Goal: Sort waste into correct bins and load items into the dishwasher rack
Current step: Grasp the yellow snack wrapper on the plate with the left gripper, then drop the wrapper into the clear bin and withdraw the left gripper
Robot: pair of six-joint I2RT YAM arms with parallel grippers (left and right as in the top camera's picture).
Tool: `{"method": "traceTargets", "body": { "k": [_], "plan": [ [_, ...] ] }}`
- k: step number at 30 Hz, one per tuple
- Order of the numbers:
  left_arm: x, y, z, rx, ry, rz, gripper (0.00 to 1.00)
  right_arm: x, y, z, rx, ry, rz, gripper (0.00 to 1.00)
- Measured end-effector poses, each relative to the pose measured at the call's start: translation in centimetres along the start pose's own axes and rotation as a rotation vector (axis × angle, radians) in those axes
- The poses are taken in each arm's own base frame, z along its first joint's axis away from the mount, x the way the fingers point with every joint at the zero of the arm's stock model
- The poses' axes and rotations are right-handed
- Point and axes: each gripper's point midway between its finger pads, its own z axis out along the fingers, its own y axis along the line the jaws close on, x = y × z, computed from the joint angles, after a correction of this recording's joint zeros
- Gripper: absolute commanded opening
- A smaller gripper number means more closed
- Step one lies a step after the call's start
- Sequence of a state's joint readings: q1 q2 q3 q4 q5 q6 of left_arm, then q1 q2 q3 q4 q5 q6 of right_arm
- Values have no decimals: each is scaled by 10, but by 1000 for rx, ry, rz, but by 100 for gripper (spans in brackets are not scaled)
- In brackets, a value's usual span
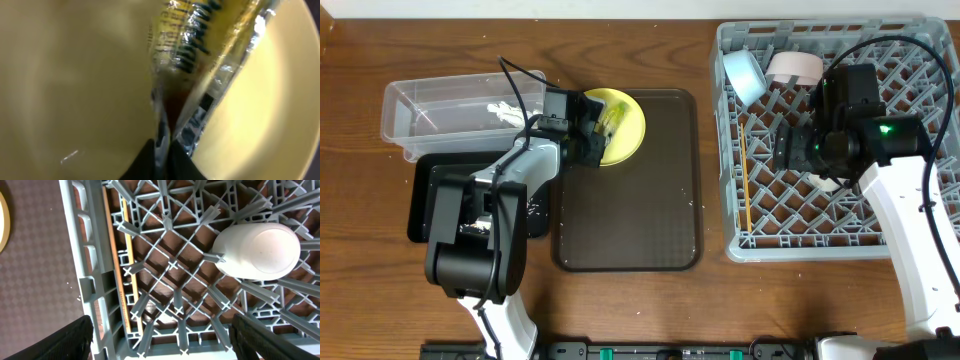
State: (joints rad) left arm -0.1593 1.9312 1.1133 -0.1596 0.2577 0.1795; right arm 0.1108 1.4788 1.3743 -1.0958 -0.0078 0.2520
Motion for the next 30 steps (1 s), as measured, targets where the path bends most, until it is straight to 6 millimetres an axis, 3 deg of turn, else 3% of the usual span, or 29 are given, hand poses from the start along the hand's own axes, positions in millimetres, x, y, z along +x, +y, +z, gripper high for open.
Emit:
{"method": "traceTargets", "body": {
  "k": [4,9,12,14,18,21,24,30],
  "plan": [
    [-15,-2,-21,-7,-47,-10,9,0,0,0,0,0,0,86],
    [-57,6,-83,-64,-217,-21,10,0,0,0,0,0,0,86],
    [-73,31,-121,-152,-306,-66,16,0,0,0,0,0,0,86],
    [-74,50,-133,-201,-330,-107,17,0,0,0,0,-1,0,86],
    [-64,92,-141,-287,-328,-184,22,0,0,0,0,-1,0,86],
    [-55,119,-143,-337,-323,-233,46,0,0,0,0,-1,0,86],
    [-46,136,-141,-358,-305,-275,60,0,0,0,0,-1,0,86],
    [-41,147,-144,-377,-304,-304,64,0,0,0,0,-1,0,87]
  ]
}}
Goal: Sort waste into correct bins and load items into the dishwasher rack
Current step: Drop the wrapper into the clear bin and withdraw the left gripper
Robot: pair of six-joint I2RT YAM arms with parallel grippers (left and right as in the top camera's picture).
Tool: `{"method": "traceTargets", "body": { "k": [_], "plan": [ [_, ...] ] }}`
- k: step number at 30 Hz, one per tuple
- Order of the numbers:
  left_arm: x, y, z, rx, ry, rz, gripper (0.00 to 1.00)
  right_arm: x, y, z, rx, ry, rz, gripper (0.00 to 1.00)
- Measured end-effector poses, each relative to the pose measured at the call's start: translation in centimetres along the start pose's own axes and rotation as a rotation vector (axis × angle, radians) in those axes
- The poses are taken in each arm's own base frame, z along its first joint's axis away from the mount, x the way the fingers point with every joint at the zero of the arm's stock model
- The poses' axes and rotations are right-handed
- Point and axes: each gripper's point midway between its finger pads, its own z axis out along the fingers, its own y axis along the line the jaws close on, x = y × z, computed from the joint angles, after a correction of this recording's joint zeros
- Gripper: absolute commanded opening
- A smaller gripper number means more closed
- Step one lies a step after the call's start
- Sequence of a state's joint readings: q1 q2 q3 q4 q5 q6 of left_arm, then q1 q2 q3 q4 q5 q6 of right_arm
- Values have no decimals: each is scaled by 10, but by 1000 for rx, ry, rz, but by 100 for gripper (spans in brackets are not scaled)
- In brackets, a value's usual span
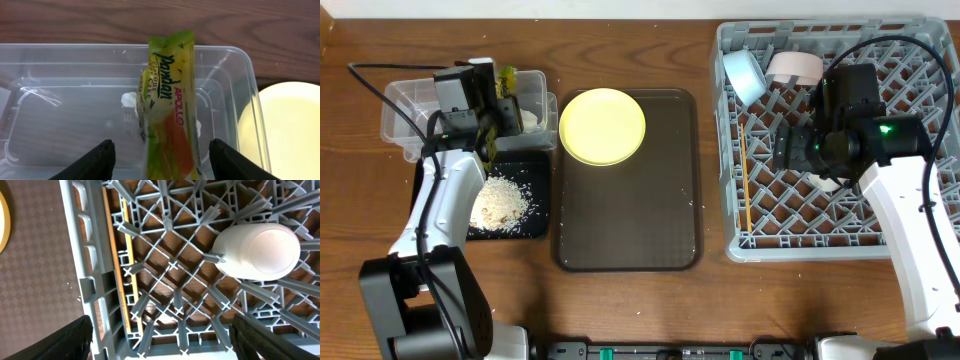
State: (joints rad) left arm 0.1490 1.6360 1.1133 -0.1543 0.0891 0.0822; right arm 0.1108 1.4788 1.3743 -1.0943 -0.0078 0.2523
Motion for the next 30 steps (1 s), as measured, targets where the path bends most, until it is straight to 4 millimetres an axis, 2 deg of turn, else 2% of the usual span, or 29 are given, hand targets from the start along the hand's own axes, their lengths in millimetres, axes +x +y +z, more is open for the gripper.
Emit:
{"method": "traceTargets", "body": {
  "k": [4,8,11,14,15,20,25,28,30],
  "plan": [
    [-1,-1,-4,2,1,0,64,-2,1,0,-2,-10,0,89],
    [-10,-7,-20,16,-28,7,64,-8,2,0,-8,-32,0,90],
    [-18,-15,-28,32,-59,15,50,-10,3,0,-11,-39,0,90],
    [-21,-19,-28,42,-72,21,26,-9,3,0,-13,-38,0,90],
    [-23,-20,-28,43,-81,24,22,-9,3,0,-13,-38,0,90],
    [-35,-20,-27,42,-129,28,20,-9,3,0,-13,-34,0,89],
    [-27,-20,-7,42,-109,28,22,-8,5,0,-24,-32,-1,89],
    [-14,-19,14,42,-66,27,23,-8,5,0,-27,-29,-1,89],
    [3,-19,30,40,-16,26,25,-6,5,0,-27,-24,-1,89]
  ]
}}
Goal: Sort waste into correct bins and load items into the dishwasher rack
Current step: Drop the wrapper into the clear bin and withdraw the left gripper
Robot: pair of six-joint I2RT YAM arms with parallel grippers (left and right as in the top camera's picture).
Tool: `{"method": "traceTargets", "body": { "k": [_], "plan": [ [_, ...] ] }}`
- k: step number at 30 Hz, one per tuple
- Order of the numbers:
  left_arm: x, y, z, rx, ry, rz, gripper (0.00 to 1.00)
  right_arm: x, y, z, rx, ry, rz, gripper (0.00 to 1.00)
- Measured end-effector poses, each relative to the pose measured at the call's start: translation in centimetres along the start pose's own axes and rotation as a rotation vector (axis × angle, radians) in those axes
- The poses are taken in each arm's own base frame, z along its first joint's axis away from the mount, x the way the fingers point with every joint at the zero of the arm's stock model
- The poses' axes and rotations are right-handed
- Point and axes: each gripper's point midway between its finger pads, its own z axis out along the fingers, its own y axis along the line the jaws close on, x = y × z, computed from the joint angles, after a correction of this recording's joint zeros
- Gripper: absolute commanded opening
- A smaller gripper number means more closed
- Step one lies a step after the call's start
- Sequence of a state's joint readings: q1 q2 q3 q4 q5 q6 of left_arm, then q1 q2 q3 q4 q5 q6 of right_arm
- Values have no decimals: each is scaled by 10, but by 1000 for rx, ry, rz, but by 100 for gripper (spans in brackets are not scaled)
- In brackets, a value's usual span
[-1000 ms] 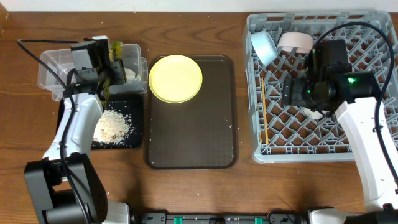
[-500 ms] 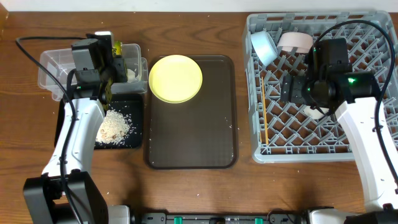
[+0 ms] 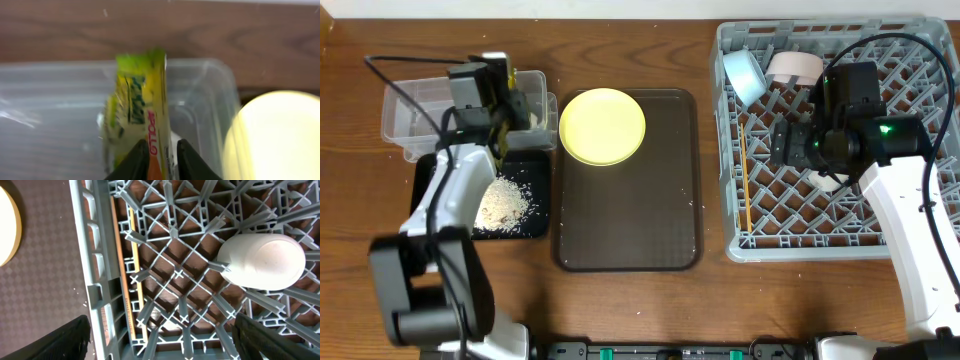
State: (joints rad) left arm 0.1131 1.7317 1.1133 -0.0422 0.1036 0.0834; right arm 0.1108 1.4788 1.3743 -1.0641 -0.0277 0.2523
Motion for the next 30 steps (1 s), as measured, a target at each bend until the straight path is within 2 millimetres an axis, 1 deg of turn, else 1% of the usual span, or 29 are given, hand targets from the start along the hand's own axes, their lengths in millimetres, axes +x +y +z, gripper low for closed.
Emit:
{"method": "traceTargets", "body": {
  "k": [3,5,6,7,9,11,12,14,17,18,20,22,23,25,26,28,30],
  "plan": [
    [22,3,19,-11,63,-5,25,2,0,0,2,7,0,89],
    [31,6,25,-20,88,-7,26,3,-1,0,2,11,0,89],
    [32,7,26,-26,92,-8,29,3,-1,0,3,12,0,89],
    [31,8,26,-30,90,-6,34,3,-1,0,3,13,0,89],
    [23,9,22,-35,66,-6,36,3,-1,0,2,13,0,89],
    [11,9,14,-36,24,-7,47,3,0,0,1,13,0,89],
    [0,8,7,-38,-10,0,49,3,0,0,1,13,0,89],
    [-25,8,-13,-41,-88,-3,49,3,0,0,1,13,0,89],
    [-55,7,-49,-42,-187,-2,50,3,0,0,1,12,0,89],
    [-62,6,-62,-42,-207,-6,51,3,0,0,0,11,0,89],
    [-64,5,-78,-39,-207,-26,55,1,0,0,-2,3,0,90],
    [-53,3,-86,-28,-158,-55,58,-4,2,0,-7,-18,1,93],
    [-44,2,-86,-23,-118,-70,61,-9,3,0,-12,-34,1,95],
    [-15,-5,-84,-2,0,-95,67,-23,6,-1,-26,-92,-2,99],
    [-2,-7,-84,5,54,-103,70,-27,8,-2,-31,-110,-1,99],
    [31,-17,-86,25,188,-108,79,-45,12,-5,-49,-184,-15,99],
    [56,-25,-92,36,293,-116,82,-53,14,-6,-55,-215,-30,99]
  ]
}}
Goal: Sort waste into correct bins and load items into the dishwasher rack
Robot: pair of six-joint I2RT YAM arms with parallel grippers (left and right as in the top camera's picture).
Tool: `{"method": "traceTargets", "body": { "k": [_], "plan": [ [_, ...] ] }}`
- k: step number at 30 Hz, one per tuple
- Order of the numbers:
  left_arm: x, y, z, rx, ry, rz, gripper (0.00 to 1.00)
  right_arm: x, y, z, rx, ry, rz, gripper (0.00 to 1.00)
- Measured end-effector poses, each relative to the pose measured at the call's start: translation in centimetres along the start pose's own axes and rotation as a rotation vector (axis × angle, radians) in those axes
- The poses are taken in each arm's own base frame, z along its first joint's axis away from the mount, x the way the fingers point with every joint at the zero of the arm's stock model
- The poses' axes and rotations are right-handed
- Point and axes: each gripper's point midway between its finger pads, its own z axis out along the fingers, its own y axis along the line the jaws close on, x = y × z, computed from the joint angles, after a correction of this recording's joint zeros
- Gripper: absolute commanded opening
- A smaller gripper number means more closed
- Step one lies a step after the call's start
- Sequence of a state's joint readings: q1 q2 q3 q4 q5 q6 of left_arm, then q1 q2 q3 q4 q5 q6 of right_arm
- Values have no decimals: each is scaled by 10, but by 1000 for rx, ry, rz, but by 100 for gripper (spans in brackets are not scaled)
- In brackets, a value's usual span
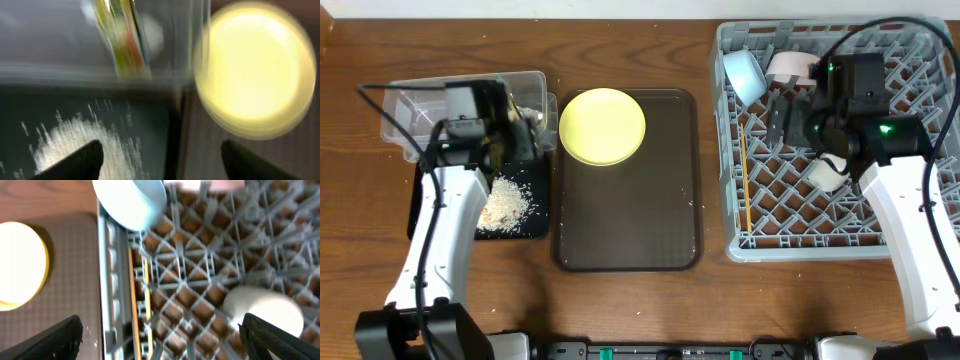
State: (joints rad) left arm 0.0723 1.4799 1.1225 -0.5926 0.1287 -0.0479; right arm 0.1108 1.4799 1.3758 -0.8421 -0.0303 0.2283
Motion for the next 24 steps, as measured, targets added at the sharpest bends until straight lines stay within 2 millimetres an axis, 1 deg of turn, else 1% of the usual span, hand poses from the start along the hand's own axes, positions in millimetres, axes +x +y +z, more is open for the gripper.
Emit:
{"method": "traceTargets", "body": {
  "k": [1,2,4,6,8,11,14,17,18,19,21,22,24],
  "plan": [
    [15,-2,0,1,62,-5,83,-2,0,0,-2,-7,-10,99],
    [25,-4,-1,2,101,-12,83,-2,0,1,-1,-7,-17,99],
    [57,-6,-6,-8,231,-33,83,0,-2,1,3,2,-27,99],
    [80,-5,-12,-18,329,-54,80,4,-6,1,10,22,-19,99],
    [99,-4,-20,-31,411,-69,76,12,-14,0,26,54,-3,99],
    [110,-3,-27,-33,454,-58,75,22,-24,-1,48,102,27,99],
    [111,-7,-38,-17,401,-34,75,28,-28,-3,61,120,37,99],
    [108,-15,-53,13,287,12,76,32,-29,-7,58,96,39,99],
    [105,-19,-61,31,227,37,79,34,-29,-11,57,72,40,99],
    [103,-23,-66,43,185,51,80,35,-30,-14,55,49,39,99],
    [101,-31,-82,74,77,88,82,40,-30,-25,41,-24,36,99],
    [101,-33,-90,85,31,101,88,45,-31,-32,32,-70,34,99],
    [106,-35,-105,100,-50,121,89,52,-32,-44,22,-135,32,99]
  ]
}}
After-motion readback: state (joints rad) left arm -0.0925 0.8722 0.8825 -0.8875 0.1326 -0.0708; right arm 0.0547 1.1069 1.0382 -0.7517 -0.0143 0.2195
